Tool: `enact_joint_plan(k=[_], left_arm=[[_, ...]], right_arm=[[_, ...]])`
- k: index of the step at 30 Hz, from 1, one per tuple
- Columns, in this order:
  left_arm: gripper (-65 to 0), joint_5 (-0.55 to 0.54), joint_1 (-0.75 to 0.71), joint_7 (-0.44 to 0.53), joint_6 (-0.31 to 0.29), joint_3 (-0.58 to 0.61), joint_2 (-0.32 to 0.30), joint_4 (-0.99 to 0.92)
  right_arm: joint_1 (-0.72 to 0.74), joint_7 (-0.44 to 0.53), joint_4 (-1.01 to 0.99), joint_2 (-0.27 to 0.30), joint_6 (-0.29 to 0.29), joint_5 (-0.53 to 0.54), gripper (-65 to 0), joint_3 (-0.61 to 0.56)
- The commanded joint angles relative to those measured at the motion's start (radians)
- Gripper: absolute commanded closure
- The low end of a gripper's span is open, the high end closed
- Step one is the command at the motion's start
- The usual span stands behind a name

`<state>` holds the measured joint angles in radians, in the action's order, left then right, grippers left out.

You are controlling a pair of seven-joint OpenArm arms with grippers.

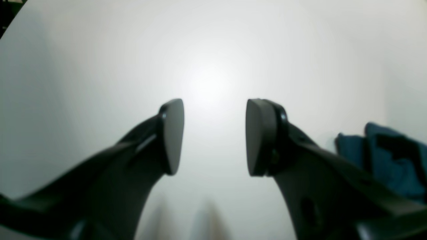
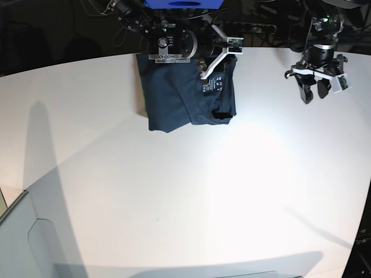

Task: Fold the T-shirt properly
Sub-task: 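Press and smooth the folded bundle with the right gripper, then grasp the bundle's sides with both grippers and lift it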

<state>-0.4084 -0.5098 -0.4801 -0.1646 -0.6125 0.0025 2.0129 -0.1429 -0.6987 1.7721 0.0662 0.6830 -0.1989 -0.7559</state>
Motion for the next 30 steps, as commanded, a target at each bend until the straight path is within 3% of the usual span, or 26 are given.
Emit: enact_joint_plan(k=[1,4,9,14,17,23,30], left_arm=[[-29.1,-0.013,-0.003,0.021,-0.006,0.015,0.0,0.03],[-29.1,-0.013,0.0,0.022,-0.006,0.079,0.014,0.038],[-29.4,-0.011,0.052,0.021,-0.006,0.185,0.054,0.035],[-36.5,-0.004,0.106,0.019,-0.003,0.279,0.081,0.027],[-36.8,-0.004,0.125,0.019,-0.002,0.328,0.081,-0.02],[-36.8,-0.008,0.179,0.022,-0.002,0.346,0.081,-0.162],[-36.8,-0.01,0.221,0.027,-0.005,0.411,0.073,-0.263]], right_arm=[[0.002,0.026,0.025,-0.009,0.015,0.02,-39.0,-0.003],[0.002,0.026,0.061,-0.007,0.015,0.02,-44.5,0.019],[-0.027,0.026,0.13,0.005,0.015,0.025,-44.5,0.186],[-0.047,0.021,0.174,0.005,0.015,0.025,-44.5,0.379],[-0.048,0.021,0.179,0.004,0.015,0.025,-44.5,0.468],[-0.048,0.02,0.179,0.002,0.015,0.026,-44.5,0.56],[-0.048,0.02,0.177,0.002,0.015,0.026,-44.5,0.576]])
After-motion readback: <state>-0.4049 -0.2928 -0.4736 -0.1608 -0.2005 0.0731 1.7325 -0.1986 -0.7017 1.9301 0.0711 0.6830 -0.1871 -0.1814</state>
